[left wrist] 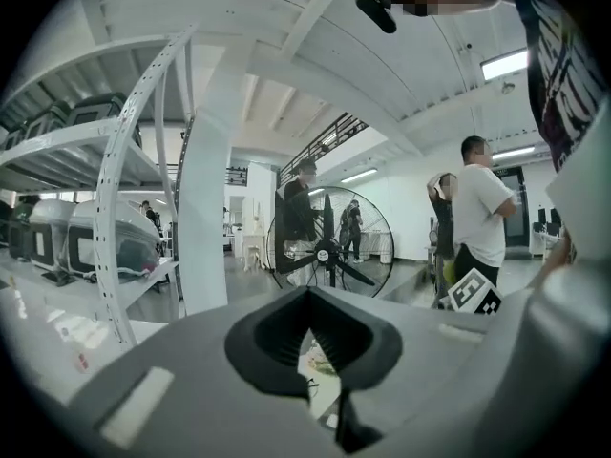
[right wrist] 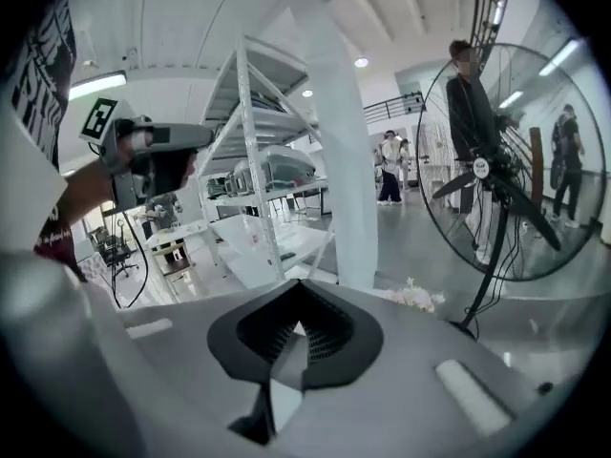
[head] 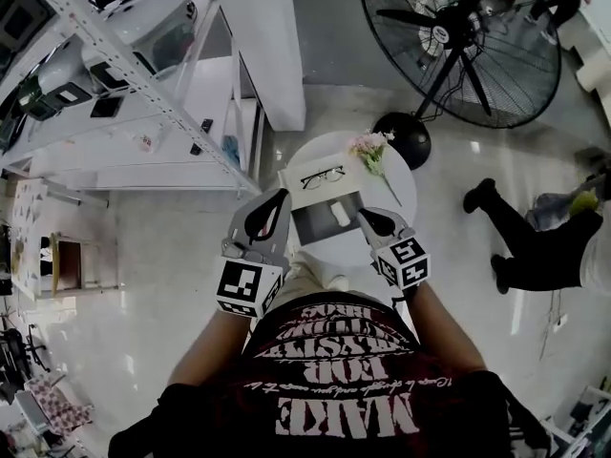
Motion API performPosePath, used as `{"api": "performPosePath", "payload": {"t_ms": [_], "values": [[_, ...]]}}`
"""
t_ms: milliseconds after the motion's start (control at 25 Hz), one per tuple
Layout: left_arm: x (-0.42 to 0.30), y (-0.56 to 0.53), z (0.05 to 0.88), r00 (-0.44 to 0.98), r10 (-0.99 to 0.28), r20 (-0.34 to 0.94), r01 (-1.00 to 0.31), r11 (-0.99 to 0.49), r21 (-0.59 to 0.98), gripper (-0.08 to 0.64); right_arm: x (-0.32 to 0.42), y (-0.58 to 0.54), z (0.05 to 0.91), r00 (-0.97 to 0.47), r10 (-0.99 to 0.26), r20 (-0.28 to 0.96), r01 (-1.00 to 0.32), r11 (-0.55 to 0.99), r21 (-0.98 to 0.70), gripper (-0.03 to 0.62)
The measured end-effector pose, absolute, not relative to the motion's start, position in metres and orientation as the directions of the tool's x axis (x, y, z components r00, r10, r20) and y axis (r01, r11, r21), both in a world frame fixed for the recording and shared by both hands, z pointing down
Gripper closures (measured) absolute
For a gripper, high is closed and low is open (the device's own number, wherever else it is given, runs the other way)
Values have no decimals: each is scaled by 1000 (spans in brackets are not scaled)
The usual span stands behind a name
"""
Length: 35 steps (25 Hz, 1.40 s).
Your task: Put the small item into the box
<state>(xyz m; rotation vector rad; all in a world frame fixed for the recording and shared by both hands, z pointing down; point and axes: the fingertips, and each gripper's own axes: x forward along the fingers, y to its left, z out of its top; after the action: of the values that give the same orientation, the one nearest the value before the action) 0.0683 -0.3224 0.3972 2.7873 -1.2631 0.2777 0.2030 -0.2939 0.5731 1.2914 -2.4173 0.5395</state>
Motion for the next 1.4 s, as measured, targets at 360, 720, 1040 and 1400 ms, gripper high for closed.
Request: {"api": "performPosePath", "payload": {"t_ms": [360, 720, 1040, 1400], "values": [[90, -320, 387, 677, -715, 176, -720, -693, -44, 559, 206, -284, 472, -555, -768, 319, -828, 546, -126, 563], [102, -303, 385, 701, -687, 192, -692, -720, -50, 560, 212, -263, 409, -566, -802, 191, -824, 550, -135, 565], [94, -296, 391, 694, -683, 226, -688, -722, -69, 558, 212, -261, 419, -548, -813, 198, -837, 533, -128, 565], [77, -303, 392, 688, -681, 251, -687, -723, -74, 558, 204, -271, 427, -534, -818, 213, -845, 514, -144, 565]]}}
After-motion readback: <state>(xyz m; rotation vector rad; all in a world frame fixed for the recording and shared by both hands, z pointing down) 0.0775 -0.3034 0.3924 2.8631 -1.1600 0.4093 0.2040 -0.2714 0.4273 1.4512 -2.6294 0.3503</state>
